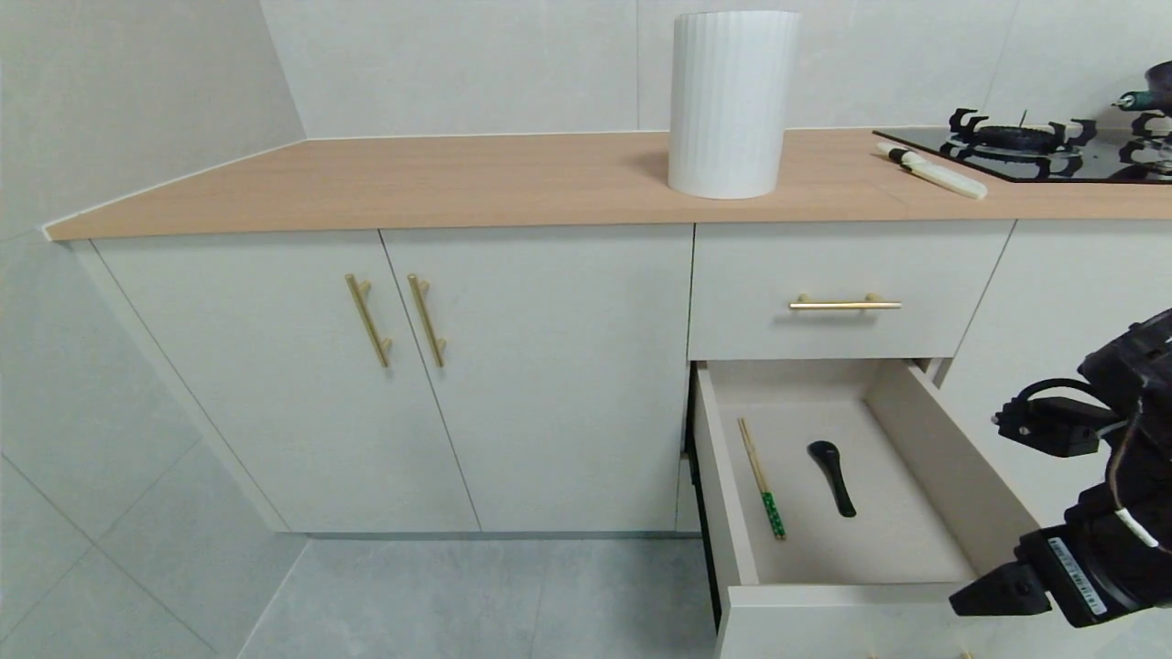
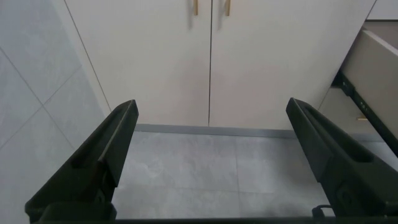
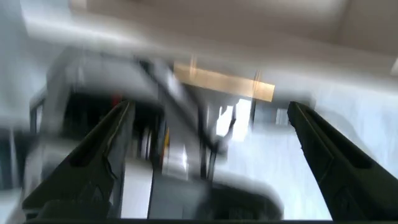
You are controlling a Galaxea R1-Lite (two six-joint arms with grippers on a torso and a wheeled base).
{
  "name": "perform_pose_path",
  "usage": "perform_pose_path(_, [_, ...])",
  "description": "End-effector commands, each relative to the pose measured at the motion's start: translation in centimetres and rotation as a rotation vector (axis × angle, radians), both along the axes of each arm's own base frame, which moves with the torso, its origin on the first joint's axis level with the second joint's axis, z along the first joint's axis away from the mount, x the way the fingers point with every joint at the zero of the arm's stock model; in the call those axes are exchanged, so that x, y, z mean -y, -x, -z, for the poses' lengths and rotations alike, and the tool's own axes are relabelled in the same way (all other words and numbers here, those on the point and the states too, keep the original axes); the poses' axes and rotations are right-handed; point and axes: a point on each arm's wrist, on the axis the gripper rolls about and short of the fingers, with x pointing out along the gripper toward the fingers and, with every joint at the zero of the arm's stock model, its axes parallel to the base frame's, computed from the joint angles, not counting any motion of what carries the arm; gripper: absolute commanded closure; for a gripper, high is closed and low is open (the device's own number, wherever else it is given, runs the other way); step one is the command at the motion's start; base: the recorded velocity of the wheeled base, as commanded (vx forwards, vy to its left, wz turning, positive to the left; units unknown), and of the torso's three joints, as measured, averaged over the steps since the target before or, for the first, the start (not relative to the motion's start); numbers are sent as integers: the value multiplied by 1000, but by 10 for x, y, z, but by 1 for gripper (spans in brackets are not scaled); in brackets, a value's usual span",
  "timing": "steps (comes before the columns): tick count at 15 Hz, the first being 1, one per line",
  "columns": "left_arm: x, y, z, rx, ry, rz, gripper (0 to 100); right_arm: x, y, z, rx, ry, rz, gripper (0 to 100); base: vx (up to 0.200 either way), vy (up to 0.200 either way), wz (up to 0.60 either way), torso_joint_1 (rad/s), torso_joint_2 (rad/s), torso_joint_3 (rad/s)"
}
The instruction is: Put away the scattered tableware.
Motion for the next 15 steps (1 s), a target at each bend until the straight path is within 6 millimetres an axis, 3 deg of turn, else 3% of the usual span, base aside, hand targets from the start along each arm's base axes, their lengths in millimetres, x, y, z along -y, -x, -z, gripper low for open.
perform_pose_path(1, [0,0,0,0,0,-1,0,-16,-12,19,-97,36,-52,0,0,0,0,0,0,0])
perform_pose_path(7, [0,0,0,0,0,-1,0,-40,-29,64,-267,142,-99,0,0,0,0,0,0,0])
perform_pose_path(11, [0,0,0,-2,0,-1,0,-42,-38,81,-200,224,-18,0,0,0,0,0,0,0])
perform_pose_path(15, [0,0,0,-2,0,-1,0,-43,-46,86,-136,215,42,0,0,0,0,0,0,0])
